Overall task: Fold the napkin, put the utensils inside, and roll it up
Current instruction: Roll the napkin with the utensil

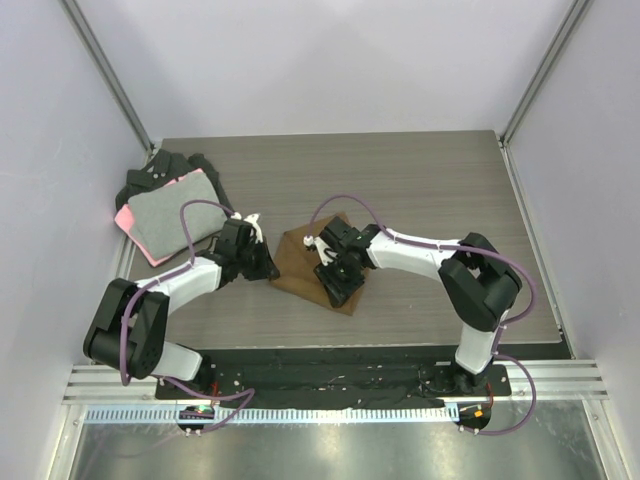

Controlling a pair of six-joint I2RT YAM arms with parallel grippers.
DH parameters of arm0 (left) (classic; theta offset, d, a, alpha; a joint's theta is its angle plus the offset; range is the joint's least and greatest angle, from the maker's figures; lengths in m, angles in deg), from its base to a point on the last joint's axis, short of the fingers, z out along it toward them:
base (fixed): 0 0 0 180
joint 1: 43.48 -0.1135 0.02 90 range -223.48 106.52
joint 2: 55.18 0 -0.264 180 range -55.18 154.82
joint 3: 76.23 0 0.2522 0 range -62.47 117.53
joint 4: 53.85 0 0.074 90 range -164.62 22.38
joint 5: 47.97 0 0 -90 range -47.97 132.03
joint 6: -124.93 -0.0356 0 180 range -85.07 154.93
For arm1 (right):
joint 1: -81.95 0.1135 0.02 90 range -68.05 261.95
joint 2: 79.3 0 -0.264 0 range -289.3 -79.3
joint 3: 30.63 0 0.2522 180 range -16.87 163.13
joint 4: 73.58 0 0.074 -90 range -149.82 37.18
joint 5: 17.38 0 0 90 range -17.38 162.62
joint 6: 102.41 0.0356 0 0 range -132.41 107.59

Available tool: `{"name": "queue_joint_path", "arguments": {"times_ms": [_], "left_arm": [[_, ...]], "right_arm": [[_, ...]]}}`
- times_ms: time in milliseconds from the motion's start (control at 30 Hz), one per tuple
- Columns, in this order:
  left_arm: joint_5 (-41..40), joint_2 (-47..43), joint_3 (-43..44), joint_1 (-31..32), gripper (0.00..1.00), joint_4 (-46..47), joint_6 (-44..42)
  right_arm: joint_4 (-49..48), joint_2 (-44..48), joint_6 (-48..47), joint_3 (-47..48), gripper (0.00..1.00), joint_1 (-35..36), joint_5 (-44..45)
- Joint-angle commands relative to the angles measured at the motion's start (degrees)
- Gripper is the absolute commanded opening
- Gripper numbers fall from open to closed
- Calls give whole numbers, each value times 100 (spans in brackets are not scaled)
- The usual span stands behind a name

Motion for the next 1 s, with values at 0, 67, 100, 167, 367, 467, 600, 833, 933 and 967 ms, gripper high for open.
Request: {"name": "queue_joint_path", "arguments": {"times_ms": [0, 67, 100, 167, 367, 467, 600, 833, 933, 967], "left_arm": [[-20, 28, 170, 30, 0, -125, -123], [-56, 107, 240, 30, 0, -256, -115], [-56, 134, 275, 38, 0, -309, -97], [-126, 274, 433, 30, 0, -571, -62], [-232, 591, 864, 30, 0, -1109, 35], [-214, 705, 1048, 30, 0, -1338, 44], [-135, 837, 1207, 30, 0, -1470, 35], [58, 1083, 1383, 21, 0, -1610, 9], [41, 1110, 1418, 21, 0, -1646, 0], [41, 1110, 1427, 30, 0, -1663, -9]], "right_arm": [[-230, -161, 8, -181, 44, -62, -92], [-239, -144, 61, -269, 44, -79, -75], [-222, -109, 96, -295, 44, -79, -83], [-187, 5, 113, -287, 47, -71, -92], [217, 585, -71, 362, 52, 298, 504], [279, 656, -237, 767, 57, 623, 926], [-499, 709, -457, 795, 59, 1062, 1708], [-2322, 508, -897, 12, 60, 1221, 2167], [-2611, 375, -1020, -40, 59, 1335, 2184], [-2786, 331, -1046, -75, 59, 1362, 2210]]}}
